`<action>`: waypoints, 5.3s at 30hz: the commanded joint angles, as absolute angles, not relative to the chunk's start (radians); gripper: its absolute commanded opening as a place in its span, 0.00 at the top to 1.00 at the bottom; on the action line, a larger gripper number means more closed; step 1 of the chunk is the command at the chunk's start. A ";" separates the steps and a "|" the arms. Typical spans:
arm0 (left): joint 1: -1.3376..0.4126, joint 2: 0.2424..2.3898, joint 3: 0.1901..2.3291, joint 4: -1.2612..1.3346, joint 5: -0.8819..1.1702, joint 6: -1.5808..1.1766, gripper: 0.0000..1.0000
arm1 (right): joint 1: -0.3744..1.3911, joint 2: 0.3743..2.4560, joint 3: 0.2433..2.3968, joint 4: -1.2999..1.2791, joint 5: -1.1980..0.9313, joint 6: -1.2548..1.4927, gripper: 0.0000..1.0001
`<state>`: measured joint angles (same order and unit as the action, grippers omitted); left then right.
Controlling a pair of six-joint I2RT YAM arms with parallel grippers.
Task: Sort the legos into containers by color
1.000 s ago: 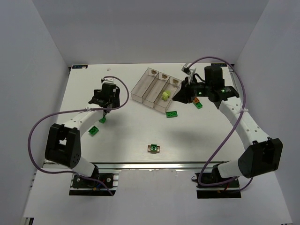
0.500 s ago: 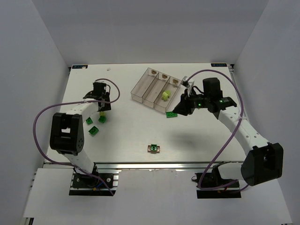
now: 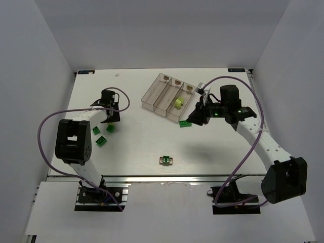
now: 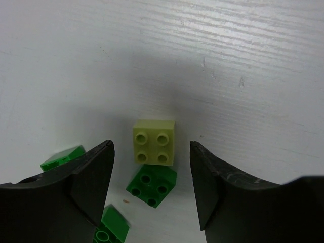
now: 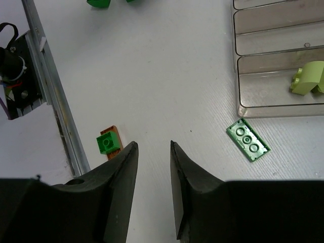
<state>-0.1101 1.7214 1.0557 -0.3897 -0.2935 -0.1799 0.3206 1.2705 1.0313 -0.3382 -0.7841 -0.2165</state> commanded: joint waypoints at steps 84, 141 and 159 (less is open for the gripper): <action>-0.580 1.953 1.555 -0.190 0.175 -0.327 0.86 | 0.310 1.198 1.008 -0.270 -0.695 -0.227 1.00; -0.618 1.164 0.973 -0.104 -0.037 -0.227 0.11 | 0.281 1.699 1.391 -0.394 -0.177 -0.520 0.12; -0.618 1.120 0.934 -0.109 -0.074 -0.163 0.11 | 0.215 1.884 1.390 -0.382 -0.077 -0.558 0.18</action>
